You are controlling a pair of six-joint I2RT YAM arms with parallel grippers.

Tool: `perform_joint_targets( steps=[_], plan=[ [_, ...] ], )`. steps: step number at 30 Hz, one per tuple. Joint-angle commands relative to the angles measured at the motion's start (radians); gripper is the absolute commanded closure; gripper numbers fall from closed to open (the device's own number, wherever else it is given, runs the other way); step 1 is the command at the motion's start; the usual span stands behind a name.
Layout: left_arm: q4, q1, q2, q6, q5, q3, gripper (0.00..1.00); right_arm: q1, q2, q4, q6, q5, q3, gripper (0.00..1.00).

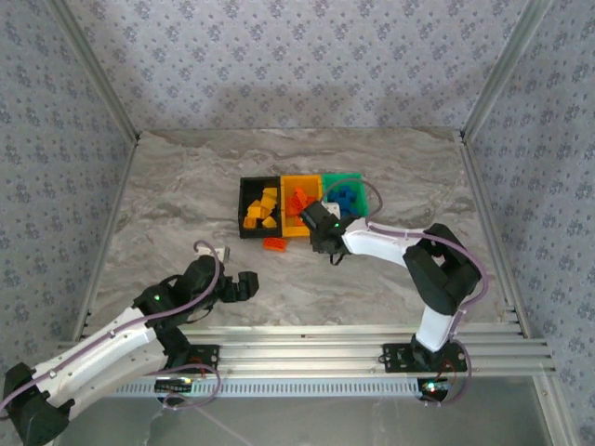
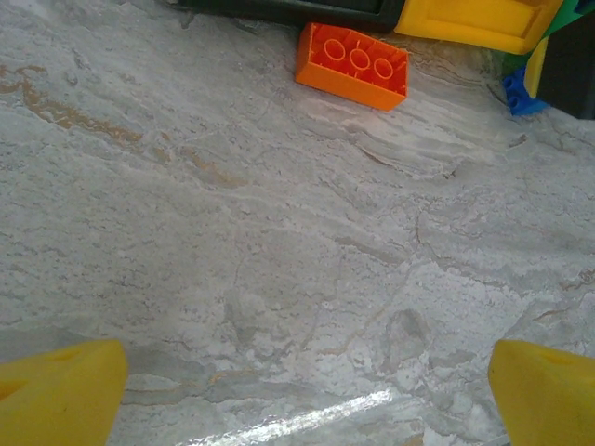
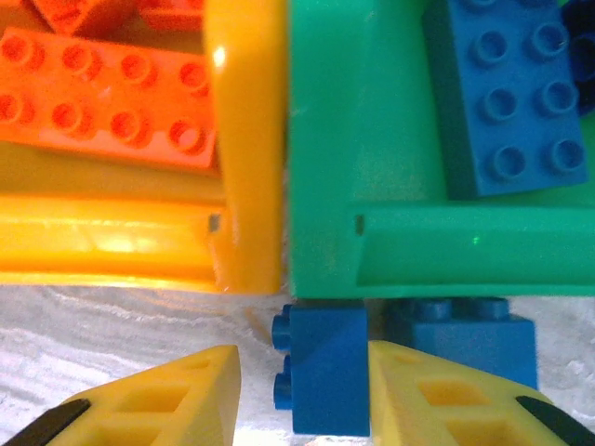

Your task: Sort the legos into containers by color

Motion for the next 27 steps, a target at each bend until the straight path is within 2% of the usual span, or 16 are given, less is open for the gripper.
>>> perform_joint_targets(
  steps=[1,16,27],
  plan=[
    [-0.006,0.007,-0.012,-0.008,0.005,-0.003,0.00,0.027,0.015,-0.028,-0.001,0.027,0.031,0.58],
    [0.003,0.008,-0.010,-0.013,0.010,-0.011,0.00,-0.017,0.125,-0.042,0.038,0.015,0.080,0.50],
    [0.001,0.009,-0.010,-0.017,0.015,-0.014,0.00,-0.008,0.065,-0.002,0.011,0.019,0.046,0.75]
  ],
)
